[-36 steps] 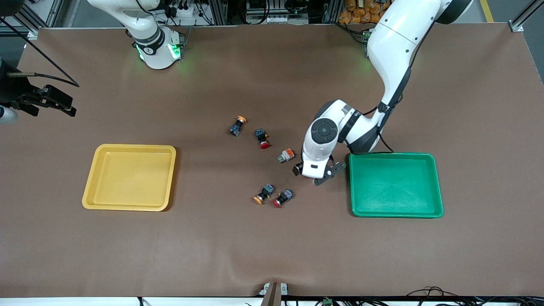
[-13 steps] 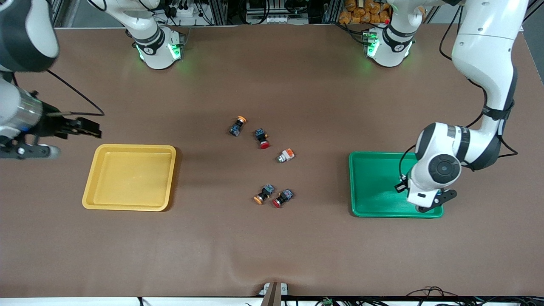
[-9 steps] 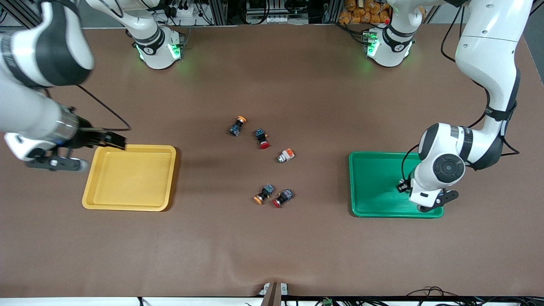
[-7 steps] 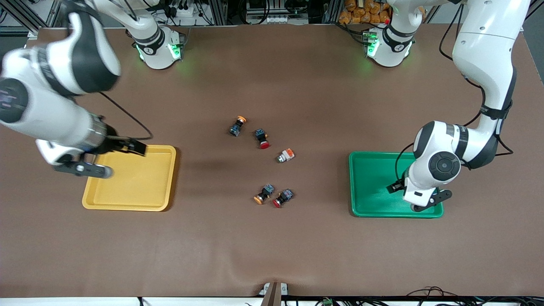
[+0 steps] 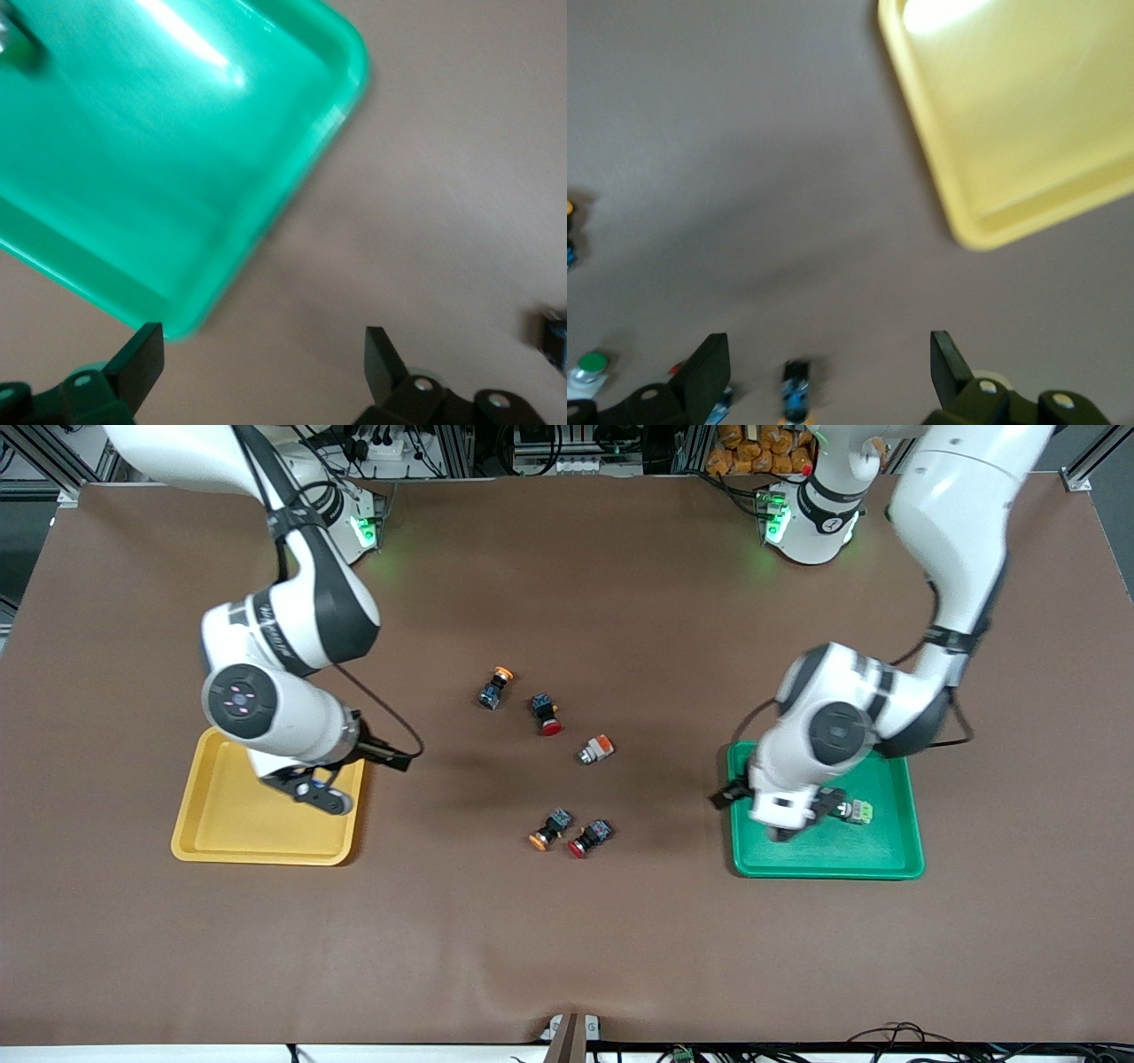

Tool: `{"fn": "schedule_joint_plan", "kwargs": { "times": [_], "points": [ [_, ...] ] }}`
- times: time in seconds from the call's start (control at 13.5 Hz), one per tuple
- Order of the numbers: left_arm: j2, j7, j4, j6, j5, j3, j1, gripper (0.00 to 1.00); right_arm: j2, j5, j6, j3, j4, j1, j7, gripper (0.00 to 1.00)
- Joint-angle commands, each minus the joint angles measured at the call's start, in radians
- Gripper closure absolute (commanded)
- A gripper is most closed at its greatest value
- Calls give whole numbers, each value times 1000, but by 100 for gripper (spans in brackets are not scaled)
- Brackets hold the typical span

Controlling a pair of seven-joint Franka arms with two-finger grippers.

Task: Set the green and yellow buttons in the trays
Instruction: 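Grasp the orange and blue buttons with the left and right grippers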

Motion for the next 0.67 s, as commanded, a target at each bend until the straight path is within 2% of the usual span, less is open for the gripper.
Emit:
{"fn": "schedule_joint_plan", "kwargs": {
  "times": [0.0,0.22,0.59],
  "points": [
    [114,-162,115,5,-10,7,-111,0,-29,44,119,-2,-137,66,110,0],
    [161,-272,143,99,-3,10,-195,0,-33,46,371,-1,-322,152,187,0],
    [206,-340,130,193,3,16,-273,0,-33,47,423,1,-410,215,248,0]
  ]
}}
